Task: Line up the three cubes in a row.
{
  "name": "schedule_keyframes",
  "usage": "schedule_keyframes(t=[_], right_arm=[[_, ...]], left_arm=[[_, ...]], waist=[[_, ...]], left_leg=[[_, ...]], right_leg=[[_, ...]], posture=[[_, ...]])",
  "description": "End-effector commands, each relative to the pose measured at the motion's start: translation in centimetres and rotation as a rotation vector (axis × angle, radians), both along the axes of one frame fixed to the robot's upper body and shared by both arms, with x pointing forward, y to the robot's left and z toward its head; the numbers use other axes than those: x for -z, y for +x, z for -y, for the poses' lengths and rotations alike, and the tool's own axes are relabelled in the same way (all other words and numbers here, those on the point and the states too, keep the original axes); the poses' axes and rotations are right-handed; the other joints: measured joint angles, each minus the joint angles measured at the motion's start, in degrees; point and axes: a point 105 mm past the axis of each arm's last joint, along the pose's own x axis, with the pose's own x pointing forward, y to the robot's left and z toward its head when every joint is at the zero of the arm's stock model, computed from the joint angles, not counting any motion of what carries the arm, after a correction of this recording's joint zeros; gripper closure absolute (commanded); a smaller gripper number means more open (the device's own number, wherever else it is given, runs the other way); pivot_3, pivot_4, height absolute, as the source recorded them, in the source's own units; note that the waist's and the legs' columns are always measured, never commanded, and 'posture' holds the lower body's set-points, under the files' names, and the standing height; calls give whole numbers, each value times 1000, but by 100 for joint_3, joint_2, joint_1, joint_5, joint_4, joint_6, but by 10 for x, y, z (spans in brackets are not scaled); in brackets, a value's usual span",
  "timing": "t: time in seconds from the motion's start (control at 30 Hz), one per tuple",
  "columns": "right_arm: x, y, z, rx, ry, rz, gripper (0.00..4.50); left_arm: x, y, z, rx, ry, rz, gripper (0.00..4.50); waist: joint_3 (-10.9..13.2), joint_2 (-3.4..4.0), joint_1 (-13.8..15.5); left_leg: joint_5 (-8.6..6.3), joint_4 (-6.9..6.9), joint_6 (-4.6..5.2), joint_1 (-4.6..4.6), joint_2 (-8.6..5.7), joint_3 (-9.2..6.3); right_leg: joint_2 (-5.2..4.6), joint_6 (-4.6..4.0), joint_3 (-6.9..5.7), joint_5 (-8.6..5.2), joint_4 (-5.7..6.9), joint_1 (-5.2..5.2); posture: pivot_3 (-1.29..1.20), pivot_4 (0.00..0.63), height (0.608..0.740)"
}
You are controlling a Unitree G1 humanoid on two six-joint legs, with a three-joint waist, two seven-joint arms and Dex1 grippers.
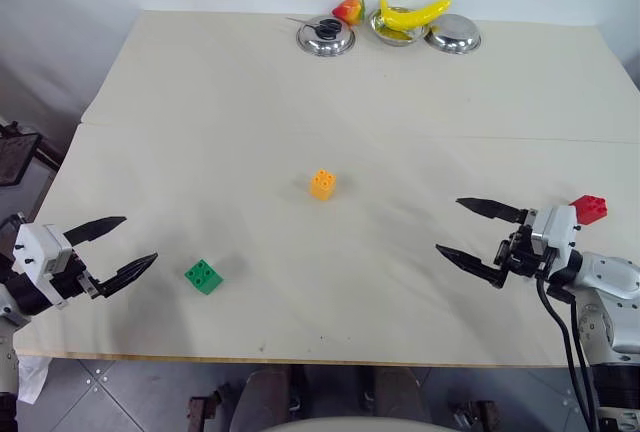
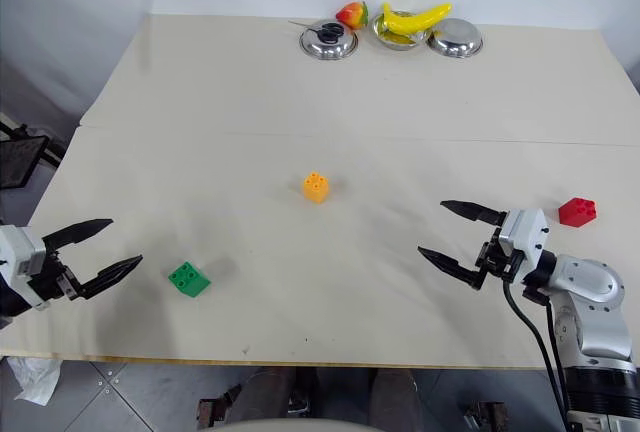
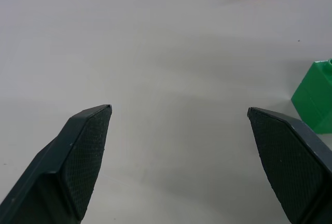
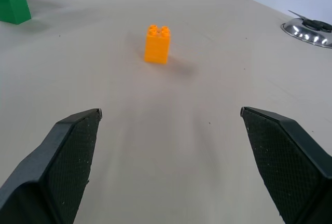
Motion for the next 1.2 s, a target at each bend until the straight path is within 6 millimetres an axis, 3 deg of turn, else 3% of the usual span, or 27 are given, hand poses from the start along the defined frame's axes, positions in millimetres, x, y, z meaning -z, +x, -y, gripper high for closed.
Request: schedule_keyframes(t=[0.03, 0.2, 0.3, 0.43, 0.57, 0.7, 0.8, 0.97, 1.07, 1.2], right_arm=[[-6, -1, -1, -7, 1, 36, 0], [-6, -5, 5, 19, 2, 34, 0], [-9, -8, 11, 61, 13, 40, 0], [-17, -18, 28, 177, 69, 36, 0], [-31, -34, 65, 396, 118, 78, 0], [-34, -75, 109, 675, 124, 104, 0], [-22, -115, 139, 903, 148, 80, 0], [10, -155, 148, 1110, 159, 5, 0], [21, -148, 141, 1143, 143, -45, 0], [8, -109, 148, 1174, 158, -111, 0]], left_arm=[[-13, 3, 2, -7, -2, 66, 33], [-18, 7, 13, 11, -46, 54, 33], [-36, 16, 31, 58, -122, 81, 33], [-58, 28, 67, 162, -188, 99, 33], [-66, 43, 108, 232, -237, 79, 33], [-59, 45, 150, 380, -172, 46, 33], [-51, 42, 170, 484, -140, 8, 33], [-47, 35, 178, 558, -150, -8, 33], [-51, 38, 187, 570, -170, -4, 33], [-53, 35, 195, 614, -166, -19, 33]], waist=[[0, 0, 0], [0, 0, 2], [0, -1, 25], [-1, -2, 42], [-2, 0, 56], [-3, 1, 125], [-7, 3, 171], [-8, 3, 66], [-14, 13, -18], [-20, 24, -148]], left_leg=[[0, 0, 0, 0, 0, 0], [0, 2, 0, 0, -1, -1], [0, 3, 0, 0, -1, -3], [0, 14, 0, -1, -3, -16], [0, 14, 0, 2, -6, -18], [0, 12, 0, 4, -9, -15], [-1, 1, -4, 7, -16, -7], [-5, -19, -12, 46, 3, 22], [-9, -48, -29, 82, 4, 46], [-3, -47, -27, 92, 9, 68]], right_leg=[[0, 0, 0, 0, 0, 0], [0, 0, 0, 0, 1, 1], [0, 0, -1, 0, 2, 3], [-1, 0, -4, 0, 3, 15], [-1, 0, -4, 0, 3, 20], [2, 0, -3, 0, 2, 22], [15, 0, 1, 0, -9, 21], [20, -2, 37, -1, -11, 31], [19, -1, 73, -1, -5, 32], [18, -2, 103, -1, 12, 19]], posture=[[0, 150, 740], [0, 150, 740], [0, 150, 740], [0, 150, 740], [0, 150, 740], [0, 150, 740], [0, 150, 740], [0, 150, 740], [0, 150, 740], [0, 150, 740]])
